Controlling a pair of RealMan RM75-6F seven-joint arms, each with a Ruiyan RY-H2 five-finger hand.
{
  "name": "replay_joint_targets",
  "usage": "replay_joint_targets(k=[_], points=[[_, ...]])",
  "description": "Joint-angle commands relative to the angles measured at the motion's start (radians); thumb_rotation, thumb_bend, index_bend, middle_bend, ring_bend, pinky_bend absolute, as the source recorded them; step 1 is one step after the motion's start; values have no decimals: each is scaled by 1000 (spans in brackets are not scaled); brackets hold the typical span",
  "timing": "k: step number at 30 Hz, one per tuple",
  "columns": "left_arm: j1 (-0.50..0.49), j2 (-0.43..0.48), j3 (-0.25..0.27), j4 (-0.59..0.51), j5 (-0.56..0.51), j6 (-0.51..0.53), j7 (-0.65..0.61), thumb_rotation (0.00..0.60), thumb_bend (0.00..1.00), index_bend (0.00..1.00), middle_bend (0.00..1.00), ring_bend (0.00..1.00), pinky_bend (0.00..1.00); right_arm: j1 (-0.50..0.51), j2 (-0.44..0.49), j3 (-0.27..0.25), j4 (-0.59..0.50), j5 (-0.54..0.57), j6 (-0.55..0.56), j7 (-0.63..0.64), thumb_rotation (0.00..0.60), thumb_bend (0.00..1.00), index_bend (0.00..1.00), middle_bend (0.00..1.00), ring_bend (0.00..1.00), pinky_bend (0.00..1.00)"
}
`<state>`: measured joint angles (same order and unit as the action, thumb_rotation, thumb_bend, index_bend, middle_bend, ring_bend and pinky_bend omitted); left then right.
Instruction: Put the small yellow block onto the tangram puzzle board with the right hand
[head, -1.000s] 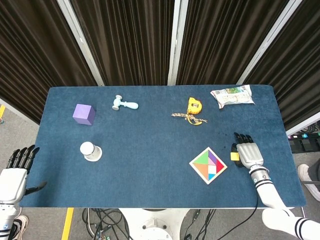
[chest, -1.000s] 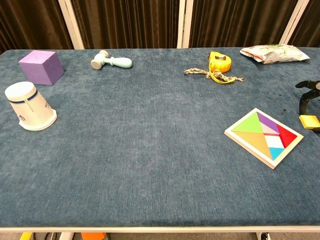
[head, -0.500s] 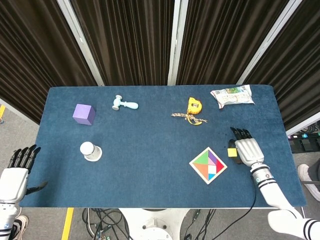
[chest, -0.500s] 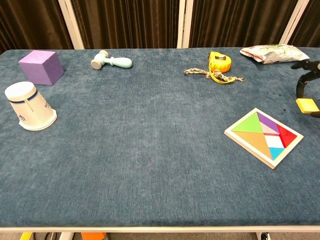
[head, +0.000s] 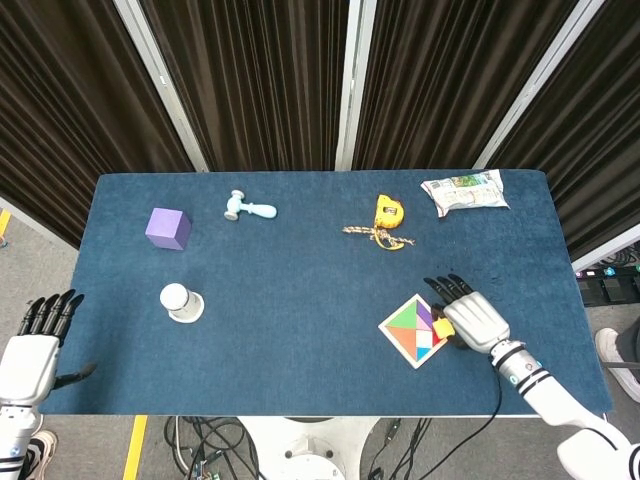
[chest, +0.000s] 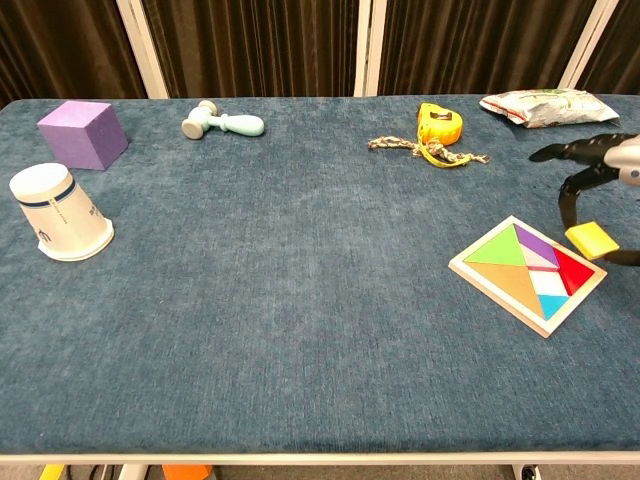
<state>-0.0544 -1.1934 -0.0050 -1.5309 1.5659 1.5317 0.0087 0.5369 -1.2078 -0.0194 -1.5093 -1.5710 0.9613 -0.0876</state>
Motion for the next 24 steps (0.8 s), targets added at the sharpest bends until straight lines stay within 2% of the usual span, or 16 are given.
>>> replay_joint_targets(k=[1, 8, 19, 24], points=[[1, 0, 0, 1, 0, 1, 0, 600, 0, 58, 36, 0, 49, 11, -11, -17, 10, -27, -8, -8, 600, 190, 515, 0, 0, 0], [4, -3, 1, 11, -6, 1, -13, 600, 0, 58, 36, 0, 49, 5, -37, -4, 0, 46, -32, -77, 600, 189, 496, 0, 0, 0], [5, -16, 4, 41, -7, -2, -45, 600, 0, 59, 35, 0, 49, 8, -62, 46, -131, 284, -73, -277, 600, 188, 496, 0, 0, 0], [5, -14, 5, 49, -4, -1, -59, 600, 0, 59, 36, 0, 49, 16, -87, 69, -196, 446, -72, -359, 600, 188, 502, 0, 0, 0]])
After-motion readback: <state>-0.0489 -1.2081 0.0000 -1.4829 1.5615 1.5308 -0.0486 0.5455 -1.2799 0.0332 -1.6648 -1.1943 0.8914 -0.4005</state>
